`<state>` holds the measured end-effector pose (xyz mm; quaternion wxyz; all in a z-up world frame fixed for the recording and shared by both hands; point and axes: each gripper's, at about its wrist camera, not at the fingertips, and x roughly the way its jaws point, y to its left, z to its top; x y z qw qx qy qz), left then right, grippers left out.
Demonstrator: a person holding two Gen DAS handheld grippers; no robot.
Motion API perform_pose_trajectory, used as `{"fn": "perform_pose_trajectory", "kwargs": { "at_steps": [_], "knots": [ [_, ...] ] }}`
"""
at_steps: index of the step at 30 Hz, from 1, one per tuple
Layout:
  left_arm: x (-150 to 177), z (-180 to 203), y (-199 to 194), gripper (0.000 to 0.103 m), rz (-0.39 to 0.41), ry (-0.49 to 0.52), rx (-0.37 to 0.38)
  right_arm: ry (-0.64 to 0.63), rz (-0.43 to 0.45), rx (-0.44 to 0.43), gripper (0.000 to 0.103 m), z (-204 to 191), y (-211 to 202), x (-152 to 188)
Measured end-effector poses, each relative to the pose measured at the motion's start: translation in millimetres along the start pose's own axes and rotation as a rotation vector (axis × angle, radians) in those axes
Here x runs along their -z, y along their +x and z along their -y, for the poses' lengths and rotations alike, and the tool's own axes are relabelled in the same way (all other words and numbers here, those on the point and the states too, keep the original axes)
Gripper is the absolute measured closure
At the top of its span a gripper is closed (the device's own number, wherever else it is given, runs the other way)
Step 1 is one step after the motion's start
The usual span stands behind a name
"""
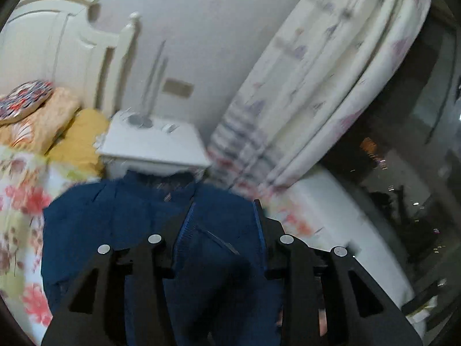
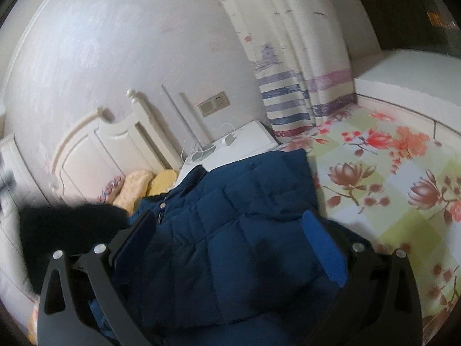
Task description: Fold large clothes
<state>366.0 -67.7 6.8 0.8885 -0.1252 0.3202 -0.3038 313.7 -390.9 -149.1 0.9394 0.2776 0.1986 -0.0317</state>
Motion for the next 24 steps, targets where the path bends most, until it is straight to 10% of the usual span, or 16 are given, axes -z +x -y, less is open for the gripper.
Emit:
{"fn": "perform_pose_trajectory", "kwargs": {
  "at_steps": [4,13,24],
  "knots": [
    [34.4,-36.4,7.5,0.076,-0.053,-0.053,0.013,0.013,-0.017,-0.011,0.003,2.0,3.4,-0.7],
    [96.9,-152.8,14.8,0.076,-0.142,-0.171,-0.490,-0.023,-0.080,-0.057,0.003,-8.9,12.5,4.8],
    [123.8,-162.6,32.8,0.058,-0.116,-0.027,-0.533,0.077,-0.511,-0.301,0.003,-69.1,-13.9,54.0]
  ]
}}
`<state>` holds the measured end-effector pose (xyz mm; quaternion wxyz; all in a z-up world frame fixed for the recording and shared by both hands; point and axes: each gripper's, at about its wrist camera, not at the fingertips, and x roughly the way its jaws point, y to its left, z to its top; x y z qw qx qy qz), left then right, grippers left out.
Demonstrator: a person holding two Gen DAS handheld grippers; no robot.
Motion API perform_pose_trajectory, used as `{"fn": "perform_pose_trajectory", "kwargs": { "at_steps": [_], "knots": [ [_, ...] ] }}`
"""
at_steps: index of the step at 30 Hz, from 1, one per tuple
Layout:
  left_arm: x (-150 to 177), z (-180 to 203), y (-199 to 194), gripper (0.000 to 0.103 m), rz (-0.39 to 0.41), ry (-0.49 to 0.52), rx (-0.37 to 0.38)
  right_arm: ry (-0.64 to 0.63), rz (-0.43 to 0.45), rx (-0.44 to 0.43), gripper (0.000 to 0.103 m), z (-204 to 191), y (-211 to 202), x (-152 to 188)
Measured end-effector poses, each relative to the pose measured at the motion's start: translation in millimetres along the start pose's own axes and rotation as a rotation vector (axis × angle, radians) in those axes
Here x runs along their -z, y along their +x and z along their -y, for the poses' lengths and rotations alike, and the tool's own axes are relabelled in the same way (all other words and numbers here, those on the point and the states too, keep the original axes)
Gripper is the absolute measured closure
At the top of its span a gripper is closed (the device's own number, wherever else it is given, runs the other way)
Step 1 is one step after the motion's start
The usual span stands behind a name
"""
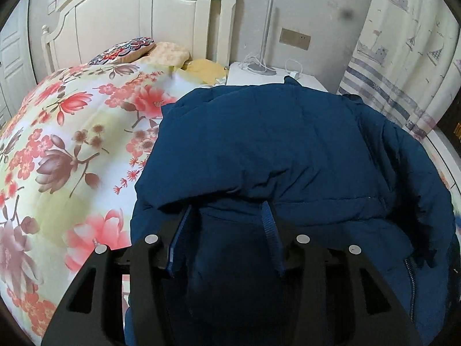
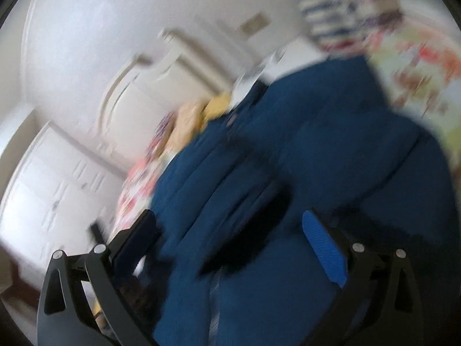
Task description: Fold large clothes
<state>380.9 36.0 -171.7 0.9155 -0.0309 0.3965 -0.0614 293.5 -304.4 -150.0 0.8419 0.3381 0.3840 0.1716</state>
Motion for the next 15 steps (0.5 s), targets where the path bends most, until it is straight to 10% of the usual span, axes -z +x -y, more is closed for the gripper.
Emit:
{"fn": "perform_pose_trajectory", "kwargs": {
  "at_steps": [4,6,9,15],
  "knots": [
    [-3.5,0.2,-0.4,0.045,0.001,-0.008,0.024,-0.061,-0.011,0.046,0.024,-23.8,32.2,18.0],
    [-2.8,2.0,0.0,0.012,-0.002,0.006,0.078,-0.122,0.012,0.121,0.038,-35.3,47.4,18.7],
    [-2.5,-0.5,10.3,0.004,-0.063,-0.011,0.061,-0.242,0.059,0.232,0.083,-55.4,51.5,16.5],
    [-1.5,-5.3,8.4,0.004,-0.052,-0.039,0.088,-0.763,0.334,0.489,0.088,-138.8,-5.7,-9.6]
  ]
}}
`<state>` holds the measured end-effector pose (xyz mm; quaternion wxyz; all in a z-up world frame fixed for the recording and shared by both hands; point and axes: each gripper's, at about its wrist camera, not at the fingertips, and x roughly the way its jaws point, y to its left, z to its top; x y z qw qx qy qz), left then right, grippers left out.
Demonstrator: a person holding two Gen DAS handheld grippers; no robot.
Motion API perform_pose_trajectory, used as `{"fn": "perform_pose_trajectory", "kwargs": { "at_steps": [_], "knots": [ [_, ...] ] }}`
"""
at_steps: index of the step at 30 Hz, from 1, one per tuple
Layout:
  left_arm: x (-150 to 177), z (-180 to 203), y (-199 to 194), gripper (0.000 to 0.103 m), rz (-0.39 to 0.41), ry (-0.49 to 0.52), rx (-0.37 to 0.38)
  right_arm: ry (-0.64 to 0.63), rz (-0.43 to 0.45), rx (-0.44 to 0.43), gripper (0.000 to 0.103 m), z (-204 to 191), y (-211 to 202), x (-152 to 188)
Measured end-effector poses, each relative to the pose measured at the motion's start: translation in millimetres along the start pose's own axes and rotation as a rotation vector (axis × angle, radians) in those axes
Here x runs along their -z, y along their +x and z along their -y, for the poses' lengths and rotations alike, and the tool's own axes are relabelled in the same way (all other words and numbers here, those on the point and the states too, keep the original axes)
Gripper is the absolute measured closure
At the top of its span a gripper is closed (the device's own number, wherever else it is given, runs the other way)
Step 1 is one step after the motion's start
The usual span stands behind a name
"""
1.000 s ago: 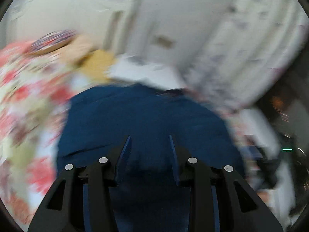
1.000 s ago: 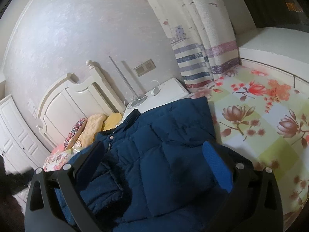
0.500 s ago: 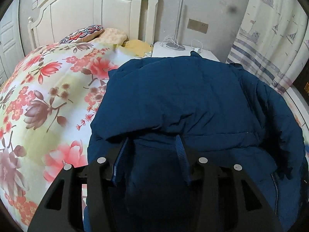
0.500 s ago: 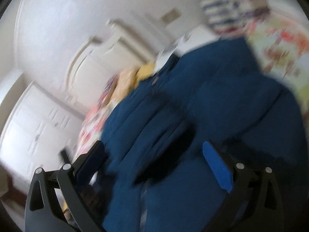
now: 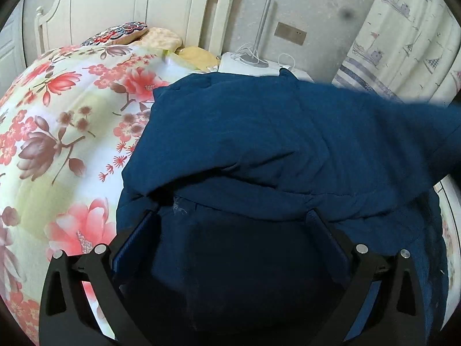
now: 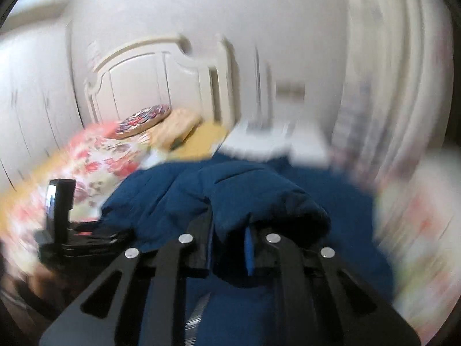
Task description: Fold large clothes
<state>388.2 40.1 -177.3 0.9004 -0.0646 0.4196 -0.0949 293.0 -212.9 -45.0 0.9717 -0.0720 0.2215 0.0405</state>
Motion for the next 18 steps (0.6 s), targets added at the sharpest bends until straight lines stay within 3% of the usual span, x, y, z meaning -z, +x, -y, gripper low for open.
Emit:
{"fn": "perform_pose_trajectory", "kwargs": {
  "at_steps": [2,3,5,6,7,8,10,14,16,18],
  "knots": [
    [0.6,-0.4,-0.5,0.004,0.004,0.000,0.000,-0.078,-0.045,0.088,0.085,25.1,9.7,-13.5],
    [1.0,-0.9,-1.8,0.004,0.010,-0.004,0.000,-0.062,-0.086,0.094,0.079,38.7,17.1,-11.5],
    [1.5,-3.6,-4.3,0.004,0.021,-0.018,-0.003,-0.012,-0.231,0.158,0.046,74.5,44.0,4.9],
    [2.0,-5.7,-6.1,0.004,0.030,-0.028,-0.004,0.024,-0.285,0.259,0.028,93.4,57.1,18.2],
    [2.5,-7.0,-7.5,0.004,0.036,-0.036,-0.006,0.110,-0.305,0.291,0.028,111.4,60.6,32.3],
    [3.0,-9.2,-10.0,0.004,0.048,-0.047,-0.008,0.222,-0.311,0.235,0.028,124.9,57.3,45.5],
    [4.0,-12.3,-17.0,0.004,0.083,-0.066,-0.029,0.318,-0.229,0.194,0.036,131.4,42.1,61.0],
    [1.1,-3.0,-53.9,0.004,0.245,-0.048,-0.135,0.287,-0.165,0.134,0.042,123.3,33.5,64.5],
    [-10.3,12.4,-73.6,0.004,0.290,-0.022,-0.078,0.249,-0.156,0.128,0.042,119.2,35.1,53.9],
    [-30.7,35.2,-77.9,0.004,0.255,0.048,0.015,0.259,-0.133,0.109,0.042,115.3,41.5,43.1]
  ]
}}
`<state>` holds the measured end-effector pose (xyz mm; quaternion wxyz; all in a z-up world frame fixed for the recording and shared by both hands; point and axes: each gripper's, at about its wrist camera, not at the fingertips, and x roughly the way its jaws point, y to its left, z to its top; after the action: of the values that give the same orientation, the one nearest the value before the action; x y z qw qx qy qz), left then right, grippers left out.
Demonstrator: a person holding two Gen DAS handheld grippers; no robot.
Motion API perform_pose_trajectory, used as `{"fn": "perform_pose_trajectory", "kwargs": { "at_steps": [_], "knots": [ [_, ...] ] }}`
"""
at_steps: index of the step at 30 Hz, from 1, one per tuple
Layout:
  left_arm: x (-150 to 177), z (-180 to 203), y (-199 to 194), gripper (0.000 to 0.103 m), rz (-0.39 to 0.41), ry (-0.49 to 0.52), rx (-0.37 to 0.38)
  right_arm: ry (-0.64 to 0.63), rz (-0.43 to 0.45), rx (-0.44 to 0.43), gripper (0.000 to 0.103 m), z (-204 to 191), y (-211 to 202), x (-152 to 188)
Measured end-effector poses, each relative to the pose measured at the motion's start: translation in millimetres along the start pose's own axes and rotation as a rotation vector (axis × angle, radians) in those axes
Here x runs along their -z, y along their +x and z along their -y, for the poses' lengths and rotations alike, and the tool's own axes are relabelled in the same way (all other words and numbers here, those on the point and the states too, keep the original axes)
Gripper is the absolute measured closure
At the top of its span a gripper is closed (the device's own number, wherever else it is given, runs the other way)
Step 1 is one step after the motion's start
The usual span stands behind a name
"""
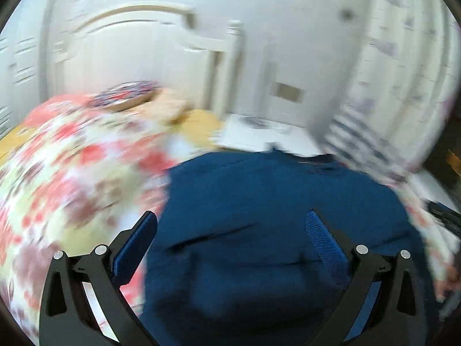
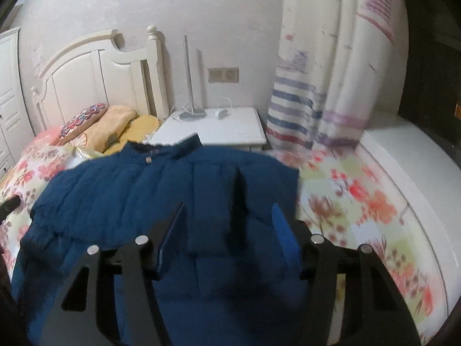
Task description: Fold large clothes
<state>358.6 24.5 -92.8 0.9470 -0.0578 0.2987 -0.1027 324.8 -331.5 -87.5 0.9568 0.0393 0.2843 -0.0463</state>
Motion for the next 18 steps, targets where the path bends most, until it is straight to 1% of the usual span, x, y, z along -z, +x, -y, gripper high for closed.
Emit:
{"fn": "perform_pose_trajectory", "kwargs": {
  "at_steps": [1,2,3,4,5,6,7,8,9,10,11,12,13,15,17,18],
  "knots": [
    [-6.3,9.5,6.1,0.004,-0.022,0.031,0.021,0.008,0.005,-0.015,0.042,-5.8,8.3,-6.5],
    [-11.7,22.1,16.8,0.004,-0.044,0.081,0.007,0.005,0.001,-0.020,0.042,-15.5,20.1,-10.6],
    [-13.1,33.0,30.5,0.004,-0.060,0.134,-0.038,-0.004,-0.012,-0.022,0.042,-19.7,30.3,-11.0],
    [-11.9,37.6,42.2,0.004,-0.077,0.163,-0.060,-0.024,-0.046,-0.028,0.042,-26.5,45.9,-7.5],
    [-7.3,41.0,61.6,0.004,-0.125,0.189,-0.079,-0.052,-0.110,-0.034,0.042,-32.6,66.5,-0.3],
    [0.5,40.8,81.9,0.004,-0.185,0.201,-0.091,-0.072,-0.181,-0.039,0.043,-36.4,84.9,7.1],
    [8.2,39.0,96.0,0.004,-0.229,0.207,-0.103,-0.096,-0.245,-0.038,0.043,-40.4,104.1,20.0],
    [19.9,35.7,111.4,0.004,-0.273,0.216,-0.114,-0.117,-0.226,-0.042,0.042,-43.0,107.0,25.7],
    [24.7,34.2,112.1,0.004,-0.255,0.221,-0.109,-0.121,-0.230,-0.045,0.042,-43.4,106.2,25.2],
    [25.4,32.9,108.5,0.004,-0.237,0.223,-0.109,-0.125,-0.253,-0.055,0.042,-42.7,104.4,20.9],
    [22.1,33.8,105.8,0.004,-0.249,0.235,-0.121,-0.115,-0.271,-0.074,0.042,-40.2,101.3,14.3],
    [16.0,35.6,100.6,0.004,-0.244,0.246,-0.133,-0.098,-0.269,-0.087,0.042,-37.4,98.5,8.5],
    [8.1,38.7,93.6,0.004,-0.208,0.252,-0.133,-0.079,-0.239,-0.099,0.042,-33.8,93.2,-0.9],
    [-8.9,46.9,80.4,0.004,-0.139,0.257,-0.122,-0.078,-0.172,-0.086,0.042,-30.9,88.0,-17.5],
    [-21.5,52.9,84.7,0.004,-0.123,0.273,-0.120,-0.098,-0.135,-0.069,0.042,-36.6,92.7,-31.1],
    [-26.9,55.0,95.3,0.004,-0.132,0.293,-0.141,-0.108,-0.136,-0.064,0.042,-36.9,98.3,-33.8]
  ]
}}
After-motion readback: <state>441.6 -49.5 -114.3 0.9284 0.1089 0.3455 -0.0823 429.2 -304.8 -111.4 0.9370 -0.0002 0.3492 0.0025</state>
